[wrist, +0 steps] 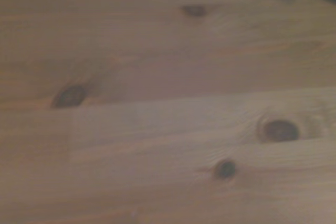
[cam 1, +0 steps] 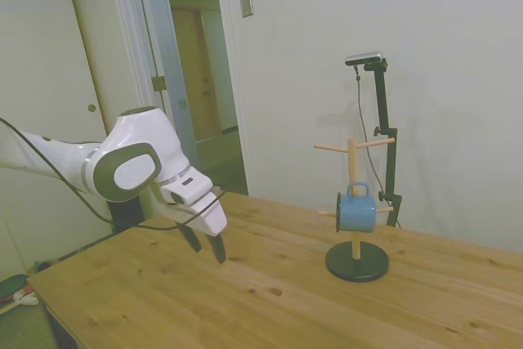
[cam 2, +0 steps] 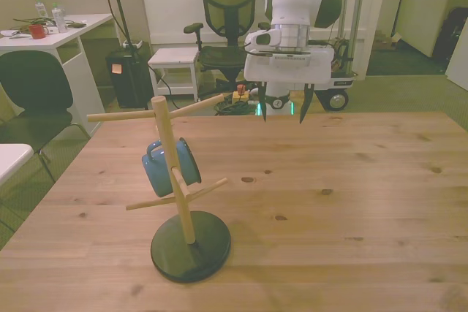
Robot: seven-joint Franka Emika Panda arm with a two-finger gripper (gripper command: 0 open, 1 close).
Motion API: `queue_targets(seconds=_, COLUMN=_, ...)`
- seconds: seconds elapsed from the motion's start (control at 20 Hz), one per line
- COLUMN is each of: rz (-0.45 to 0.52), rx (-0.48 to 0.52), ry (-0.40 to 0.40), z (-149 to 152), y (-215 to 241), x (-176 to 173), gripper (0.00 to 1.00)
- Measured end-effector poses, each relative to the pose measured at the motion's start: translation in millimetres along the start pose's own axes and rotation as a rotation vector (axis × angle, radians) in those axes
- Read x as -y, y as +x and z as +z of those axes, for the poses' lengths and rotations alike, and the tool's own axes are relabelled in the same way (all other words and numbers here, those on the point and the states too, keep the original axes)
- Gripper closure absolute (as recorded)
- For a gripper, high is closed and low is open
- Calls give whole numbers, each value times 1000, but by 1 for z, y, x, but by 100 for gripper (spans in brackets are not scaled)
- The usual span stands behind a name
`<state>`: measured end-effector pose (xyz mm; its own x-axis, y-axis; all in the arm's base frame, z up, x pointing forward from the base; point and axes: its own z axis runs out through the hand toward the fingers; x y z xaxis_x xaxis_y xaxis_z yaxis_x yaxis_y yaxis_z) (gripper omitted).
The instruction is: Unload the mug
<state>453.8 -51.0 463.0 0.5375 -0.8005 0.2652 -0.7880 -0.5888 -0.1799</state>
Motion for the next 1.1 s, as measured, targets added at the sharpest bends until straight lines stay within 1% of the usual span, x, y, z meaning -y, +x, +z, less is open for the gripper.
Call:
queue_targets(seconds=0.15, rz=71, rx=-90, ry=-9, z=-3, y=24, x=3, gripper=0)
queue_targets(seconds=0.45, rz=205, rx=-280, ry=-20, z=2, y=68, x=14, gripper=0)
queue_targets(seconds=0.5, rz=225, rx=-302, ry=-23, z=5, y=73, x=20, gripper=0)
queue_targets(seconds=0.75, rz=240, rx=-365, ry=-17, z=2, y=79, x=30, gripper=0)
queue_targets(seconds=1.1, rz=351, rx=-512, ry=-12, z=16, y=114, x=37, gripper=0)
